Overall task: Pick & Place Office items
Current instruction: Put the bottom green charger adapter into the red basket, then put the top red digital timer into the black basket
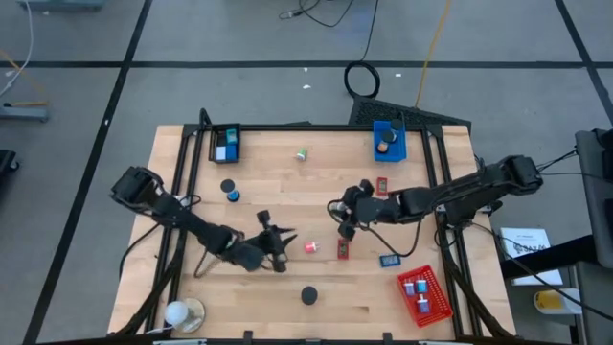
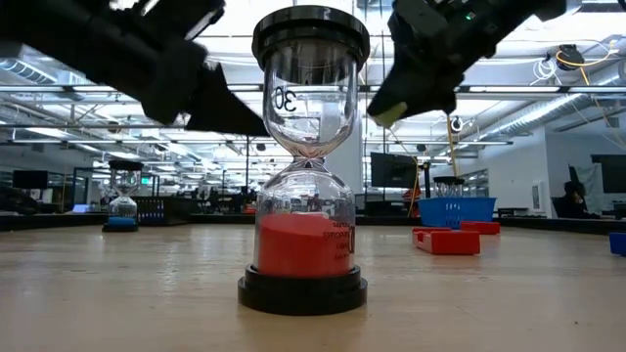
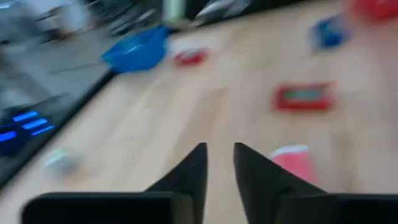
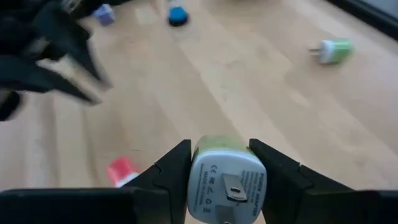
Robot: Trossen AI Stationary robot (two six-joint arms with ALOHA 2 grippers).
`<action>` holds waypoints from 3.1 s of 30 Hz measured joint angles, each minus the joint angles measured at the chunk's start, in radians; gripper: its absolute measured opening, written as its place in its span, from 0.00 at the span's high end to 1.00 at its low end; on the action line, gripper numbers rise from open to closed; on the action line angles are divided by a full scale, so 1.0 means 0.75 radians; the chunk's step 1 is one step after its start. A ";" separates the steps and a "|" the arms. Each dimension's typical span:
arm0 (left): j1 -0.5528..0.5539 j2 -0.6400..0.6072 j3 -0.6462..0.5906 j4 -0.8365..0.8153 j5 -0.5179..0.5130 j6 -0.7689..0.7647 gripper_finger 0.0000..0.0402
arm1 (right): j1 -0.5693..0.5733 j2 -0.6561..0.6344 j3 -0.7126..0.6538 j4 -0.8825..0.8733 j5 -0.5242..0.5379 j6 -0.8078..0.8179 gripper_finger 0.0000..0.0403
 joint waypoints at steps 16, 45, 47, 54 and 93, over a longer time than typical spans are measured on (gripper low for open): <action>0.351 -0.002 -0.309 0.767 1.012 0.125 0.98 | 0.039 -0.029 0.122 -0.637 -0.073 0.275 0.67; 0.384 -0.001 -0.309 0.684 0.976 0.135 0.94 | 0.979 0.046 0.416 -1.426 -0.498 1.680 0.67; 0.384 -0.001 -0.309 0.682 0.976 0.136 0.96 | 1.030 0.081 0.393 -1.378 -0.549 1.726 0.67; 0.384 -0.001 -0.309 0.675 0.976 0.138 0.97 | 1.077 0.193 0.285 -1.168 -0.738 1.698 0.67; 0.384 -0.001 -0.309 0.637 0.963 0.156 0.99 | 1.038 0.126 0.033 -0.619 -0.861 1.666 0.71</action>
